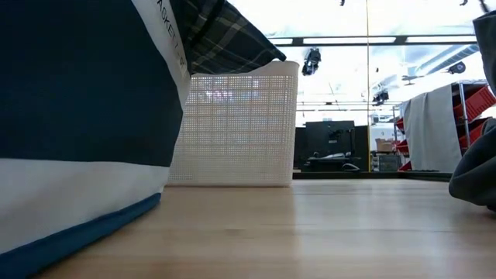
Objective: Sort clothes
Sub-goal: Put the brown shorts into the blue laundry organizer
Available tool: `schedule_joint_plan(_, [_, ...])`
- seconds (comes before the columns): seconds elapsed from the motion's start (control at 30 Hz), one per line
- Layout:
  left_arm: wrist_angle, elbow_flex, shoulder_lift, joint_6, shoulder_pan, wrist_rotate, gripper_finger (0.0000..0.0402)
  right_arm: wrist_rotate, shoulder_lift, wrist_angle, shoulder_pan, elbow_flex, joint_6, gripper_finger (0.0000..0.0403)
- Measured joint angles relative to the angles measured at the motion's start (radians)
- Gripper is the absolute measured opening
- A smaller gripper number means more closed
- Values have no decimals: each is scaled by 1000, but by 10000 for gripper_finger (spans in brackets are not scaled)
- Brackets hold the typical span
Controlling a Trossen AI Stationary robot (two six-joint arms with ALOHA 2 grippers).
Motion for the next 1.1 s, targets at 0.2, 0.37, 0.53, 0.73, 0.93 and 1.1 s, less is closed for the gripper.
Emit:
schedule_joint_plan(0.2, [1,3,6,-65,-137,-101,38,36,254,-131,59,202,22,11])
schedule_joint_plan(0.37, [-65,1,33,-169,-181,-100,38,124,399,-398,86,295,32,11])
schedule_joint_plan(0.53, [-137,-93,61,-231,-183,72,38,154,544,-385,88,307,109,11])
schedule_joint_plan(0.73, [-130,-297,12,-475,-174,150,38,193,691,-155,77,327,157,11])
schedule_joint_plan(0.93, [-100,-495,-5,-693,-175,219,38,342,721,1,77,340,81,12])
schedule_joint_plan(1.1, [-45,-622,-6,-766,-175,270,38,400,727,-195,92,340,14,12])
